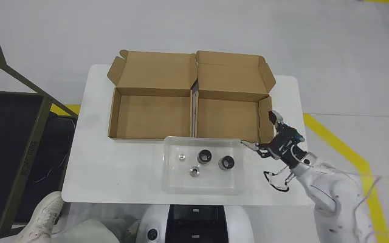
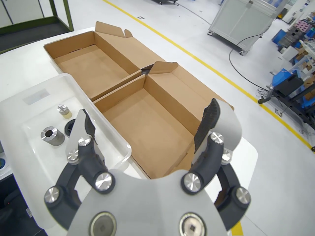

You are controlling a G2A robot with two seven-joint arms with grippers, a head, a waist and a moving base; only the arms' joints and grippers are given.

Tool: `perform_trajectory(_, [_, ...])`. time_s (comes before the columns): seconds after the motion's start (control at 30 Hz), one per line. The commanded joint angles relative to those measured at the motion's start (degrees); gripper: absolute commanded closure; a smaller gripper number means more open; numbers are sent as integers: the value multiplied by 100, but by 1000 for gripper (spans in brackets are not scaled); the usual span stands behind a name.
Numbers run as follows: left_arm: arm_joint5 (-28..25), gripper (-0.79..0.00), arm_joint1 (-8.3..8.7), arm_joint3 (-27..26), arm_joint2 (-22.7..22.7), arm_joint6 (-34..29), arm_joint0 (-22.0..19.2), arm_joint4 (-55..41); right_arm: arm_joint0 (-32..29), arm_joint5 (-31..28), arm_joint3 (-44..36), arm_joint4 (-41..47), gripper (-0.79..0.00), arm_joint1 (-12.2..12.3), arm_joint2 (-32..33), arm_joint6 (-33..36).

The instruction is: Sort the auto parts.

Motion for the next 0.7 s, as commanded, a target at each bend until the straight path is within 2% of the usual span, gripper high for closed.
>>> perform_trajectory(0.0, [0, -785, 0, 0, 0, 0, 0, 0, 154, -165, 76, 41, -785, 12, -187, 207])
perform_trajectory(0.37, [0, -785, 0, 0, 0, 0, 0, 0, 1102, -1159, 365, 389, -785, 93, -1170, 2006])
perform_trajectory(0.57, [0, -785, 0, 0, 0, 0, 0, 0, 1382, -1653, 398, 377, -785, 156, -1640, 2894])
perform_trajectory(0.67, [0, -785, 0, 0, 0, 0, 0, 0, 1456, -1686, 450, 440, -785, 192, -1826, 3241])
